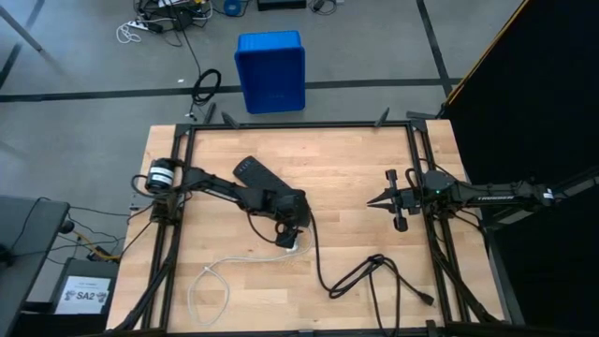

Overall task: Insert USB
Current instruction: Insert the white USB cable into the white charger adapter

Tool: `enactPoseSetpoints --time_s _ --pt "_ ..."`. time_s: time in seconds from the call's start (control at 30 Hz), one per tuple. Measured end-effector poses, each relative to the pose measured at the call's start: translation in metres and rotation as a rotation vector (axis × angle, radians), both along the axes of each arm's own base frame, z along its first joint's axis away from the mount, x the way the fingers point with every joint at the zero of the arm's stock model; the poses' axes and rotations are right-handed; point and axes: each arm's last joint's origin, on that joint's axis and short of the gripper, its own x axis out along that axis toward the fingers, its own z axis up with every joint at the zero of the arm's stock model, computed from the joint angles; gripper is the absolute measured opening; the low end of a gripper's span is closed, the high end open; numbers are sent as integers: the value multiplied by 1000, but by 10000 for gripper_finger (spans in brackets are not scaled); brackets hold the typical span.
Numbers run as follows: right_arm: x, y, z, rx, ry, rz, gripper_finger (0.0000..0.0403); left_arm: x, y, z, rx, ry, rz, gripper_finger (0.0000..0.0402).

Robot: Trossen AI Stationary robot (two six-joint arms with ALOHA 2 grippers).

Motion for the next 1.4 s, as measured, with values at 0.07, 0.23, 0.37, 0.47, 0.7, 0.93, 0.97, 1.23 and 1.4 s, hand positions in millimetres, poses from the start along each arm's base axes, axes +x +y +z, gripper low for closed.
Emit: enactPoseSetpoints --time_s 0.07,0.23,0.37,0.47,0.7,0.93,0.97,1.23,1.4 --pt "0 0 0 0 1 -1 2 1 2 0 -2 -4 7 214" --pt "0 0 0 0 0 -1 1 2 7 -5 -3 6 15 214" --pt "0 0 0 0 1 0 7 3 8 -9 -22 15 5 214" --pt "0 0 0 0 2 -1 9 3 8 -10 -26 14 0 213" --pt "0 0 0 0 0 -1 2 5 9 -15 -11 21 -20 186" --pt "0 0 0 0 0 0 4 7 9 -22 -9 26 -43 111" --pt "0 0 0 0 0 0 5 7 9 -22 -5 22 -50 101" --pt "0 0 0 0 -1 0 6 10 9 -20 35 -17 -93 11" --pt "0 0 0 0 -2 -1 1 9 9 -17 37 -27 -89 6"
